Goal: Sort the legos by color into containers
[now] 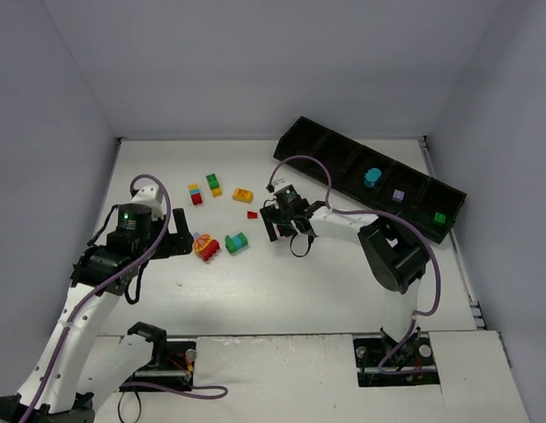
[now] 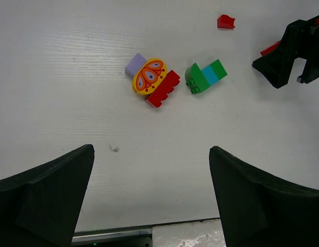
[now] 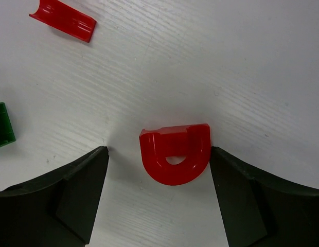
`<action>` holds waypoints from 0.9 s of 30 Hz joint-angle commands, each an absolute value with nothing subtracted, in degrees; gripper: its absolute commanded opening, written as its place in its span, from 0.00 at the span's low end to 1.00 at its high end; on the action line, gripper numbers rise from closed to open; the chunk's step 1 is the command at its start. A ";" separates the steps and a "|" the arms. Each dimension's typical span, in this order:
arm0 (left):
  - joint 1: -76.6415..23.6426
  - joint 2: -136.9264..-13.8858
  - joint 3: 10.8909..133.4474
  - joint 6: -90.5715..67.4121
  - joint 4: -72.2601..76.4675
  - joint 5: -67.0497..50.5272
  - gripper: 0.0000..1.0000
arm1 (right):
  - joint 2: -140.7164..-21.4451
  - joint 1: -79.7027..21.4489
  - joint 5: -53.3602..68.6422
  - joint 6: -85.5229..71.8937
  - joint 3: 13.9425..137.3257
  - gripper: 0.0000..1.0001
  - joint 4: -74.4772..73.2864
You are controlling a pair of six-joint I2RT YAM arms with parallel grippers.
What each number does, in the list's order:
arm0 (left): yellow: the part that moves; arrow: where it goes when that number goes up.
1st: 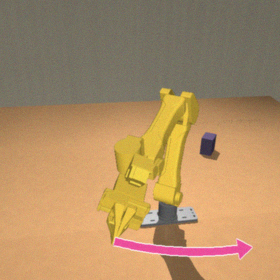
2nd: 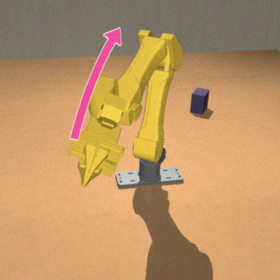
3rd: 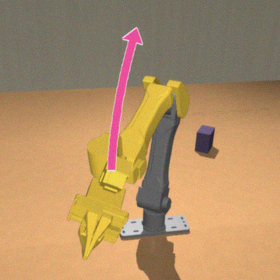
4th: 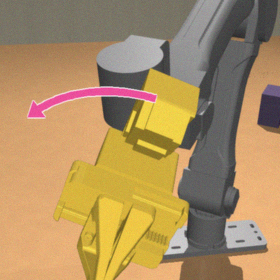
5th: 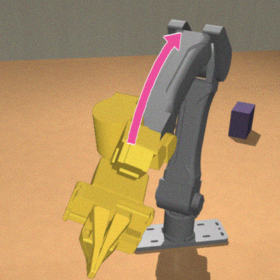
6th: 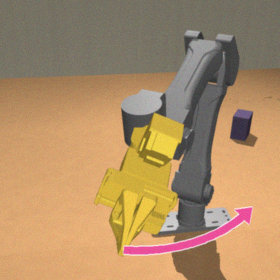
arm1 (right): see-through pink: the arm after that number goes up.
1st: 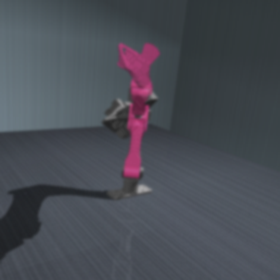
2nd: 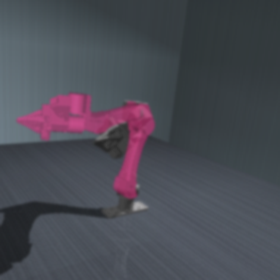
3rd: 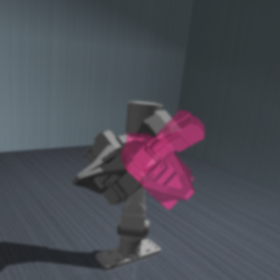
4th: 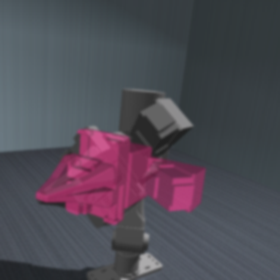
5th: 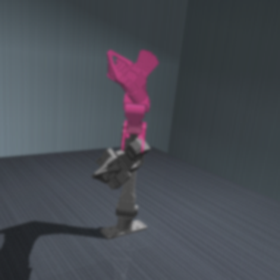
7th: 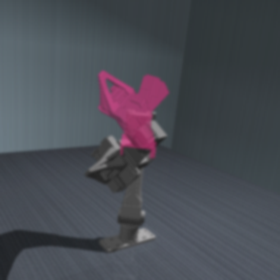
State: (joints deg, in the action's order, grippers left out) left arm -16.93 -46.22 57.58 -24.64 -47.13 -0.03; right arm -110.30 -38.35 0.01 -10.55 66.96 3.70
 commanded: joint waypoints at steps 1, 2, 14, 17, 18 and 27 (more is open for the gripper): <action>-17.23 -45.79 59.77 -23.99 -45.88 0.00 0.87 | -110.48 -38.50 -3.16 -11.86 66.01 0.75 6.06; -17.23 -45.79 59.77 -23.99 -45.88 0.00 0.87 | -110.48 -38.50 -4.03 -11.95 65.05 0.73 7.11; -17.23 -45.79 60.20 -24.26 -46.32 -1.32 0.87 | -110.75 -37.71 -9.14 -10.64 67.76 0.15 8.44; -17.23 -45.62 60.38 -24.26 -46.49 -1.05 0.87 | -108.64 -35.87 -10.37 -9.58 70.74 0.15 8.61; -17.23 -45.62 60.47 -24.26 -46.58 -0.97 0.87 | -107.85 -35.16 -11.42 -8.62 71.71 0.15 8.61; -17.23 -45.53 60.73 -24.35 -46.93 -0.53 0.87 | -111.43 -23.04 -11.16 -5.63 85.86 0.16 8.61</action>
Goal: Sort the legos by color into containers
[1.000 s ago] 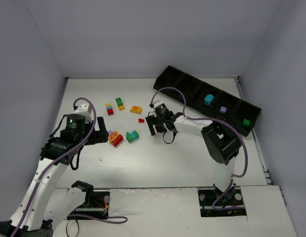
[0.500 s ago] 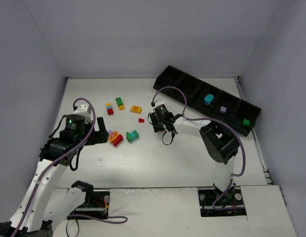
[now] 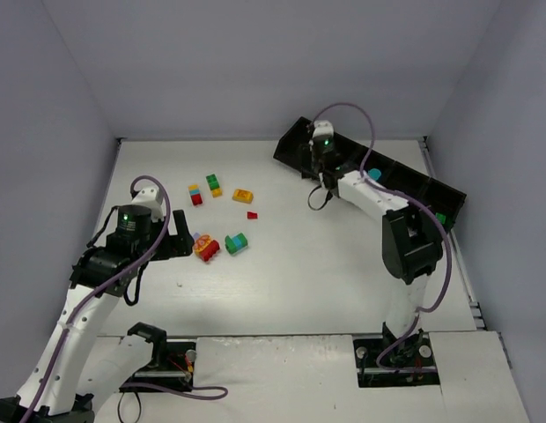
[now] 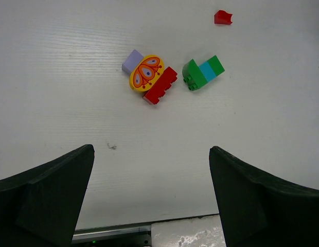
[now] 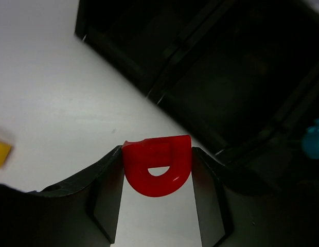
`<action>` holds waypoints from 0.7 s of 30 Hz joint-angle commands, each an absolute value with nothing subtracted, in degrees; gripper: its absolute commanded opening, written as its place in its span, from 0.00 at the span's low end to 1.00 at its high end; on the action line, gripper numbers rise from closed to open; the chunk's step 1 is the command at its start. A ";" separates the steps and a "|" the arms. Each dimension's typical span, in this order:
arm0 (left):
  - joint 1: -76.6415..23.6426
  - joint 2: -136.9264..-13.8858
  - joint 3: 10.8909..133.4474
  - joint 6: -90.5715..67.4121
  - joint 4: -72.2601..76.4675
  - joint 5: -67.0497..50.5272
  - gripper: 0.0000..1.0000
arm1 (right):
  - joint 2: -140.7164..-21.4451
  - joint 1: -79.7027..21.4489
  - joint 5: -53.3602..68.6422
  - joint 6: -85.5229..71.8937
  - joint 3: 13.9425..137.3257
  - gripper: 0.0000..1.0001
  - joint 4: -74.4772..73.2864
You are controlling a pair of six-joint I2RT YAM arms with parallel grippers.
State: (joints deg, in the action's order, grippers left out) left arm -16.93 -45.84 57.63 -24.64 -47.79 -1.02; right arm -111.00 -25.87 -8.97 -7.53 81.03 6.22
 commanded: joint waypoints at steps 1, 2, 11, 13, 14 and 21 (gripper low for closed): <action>-17.23 -45.18 60.65 -24.43 -46.93 0.78 0.87 | -112.49 -22.33 -10.81 -4.67 88.57 0.17 8.61; -17.23 -45.00 60.38 -24.52 -46.85 1.05 0.87 | -114.41 -20.93 -10.55 -4.40 90.07 0.17 8.53; -17.23 -44.56 60.47 -25.40 -47.55 2.99 0.87 | -124.70 -15.91 -11.25 -4.39 103.96 0.39 7.65; -17.23 -44.74 60.47 -25.49 -47.55 3.25 0.87 | -126.38 -15.21 -10.90 -3.87 106.42 0.51 7.38; -17.23 -44.82 60.47 -25.58 -47.55 3.34 0.87 | -126.65 -15.21 -10.90 -3.52 107.04 0.64 7.21; -17.23 -45.44 60.47 -25.75 -47.55 3.69 0.87 | -123.15 -16.08 -6.33 -1.23 106.70 0.76 7.03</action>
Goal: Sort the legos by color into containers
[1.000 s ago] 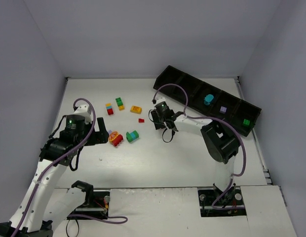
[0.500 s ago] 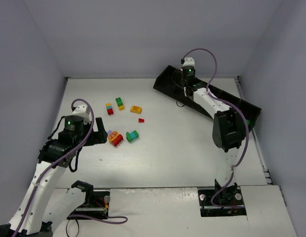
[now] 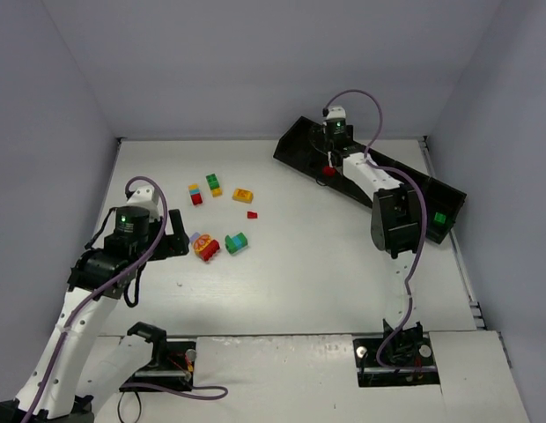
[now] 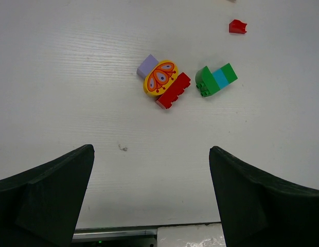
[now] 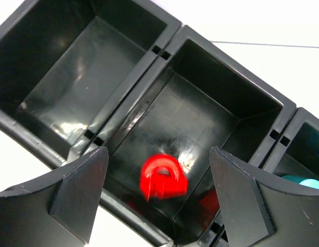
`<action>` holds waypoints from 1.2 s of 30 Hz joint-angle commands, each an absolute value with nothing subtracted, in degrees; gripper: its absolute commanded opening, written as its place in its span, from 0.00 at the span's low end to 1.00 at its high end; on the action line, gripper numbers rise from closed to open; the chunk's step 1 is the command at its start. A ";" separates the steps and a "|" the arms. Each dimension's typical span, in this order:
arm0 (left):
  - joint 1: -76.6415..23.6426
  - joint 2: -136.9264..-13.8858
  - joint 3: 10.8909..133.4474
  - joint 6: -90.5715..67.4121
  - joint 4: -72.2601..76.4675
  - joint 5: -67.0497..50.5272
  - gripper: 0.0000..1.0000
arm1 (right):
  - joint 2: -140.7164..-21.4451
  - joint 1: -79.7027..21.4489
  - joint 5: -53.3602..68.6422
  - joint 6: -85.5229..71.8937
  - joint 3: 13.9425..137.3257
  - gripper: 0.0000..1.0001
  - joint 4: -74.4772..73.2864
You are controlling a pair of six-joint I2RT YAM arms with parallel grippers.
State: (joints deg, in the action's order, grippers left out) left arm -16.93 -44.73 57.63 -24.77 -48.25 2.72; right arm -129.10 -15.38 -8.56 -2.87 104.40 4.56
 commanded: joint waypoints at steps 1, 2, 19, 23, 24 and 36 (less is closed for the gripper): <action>-17.23 -45.61 60.47 -25.66 -47.37 3.78 0.87 | -122.35 -17.04 -5.55 -0.80 105.92 0.76 7.03; -17.23 -45.62 60.56 -25.75 -47.37 3.61 0.87 | -121.39 -17.75 -3.80 -0.44 104.26 0.76 7.03; -17.23 -45.62 62.58 -24.26 -48.08 3.07 0.87 | -119.00 -37.26 11.78 0.17 89.56 0.68 4.92; -17.23 -45.62 63.54 -23.82 -48.86 2.99 0.87 | -122.07 -39.46 12.74 0.88 90.44 0.64 4.75; -17.23 -45.62 63.89 -23.73 -49.04 2.99 0.87 | -122.60 -39.98 12.66 0.97 90.70 0.64 4.83; -17.23 -44.82 65.04 -24.34 -50.10 3.16 0.87 | -129.37 -40.52 9.84 1.67 92.72 0.57 4.83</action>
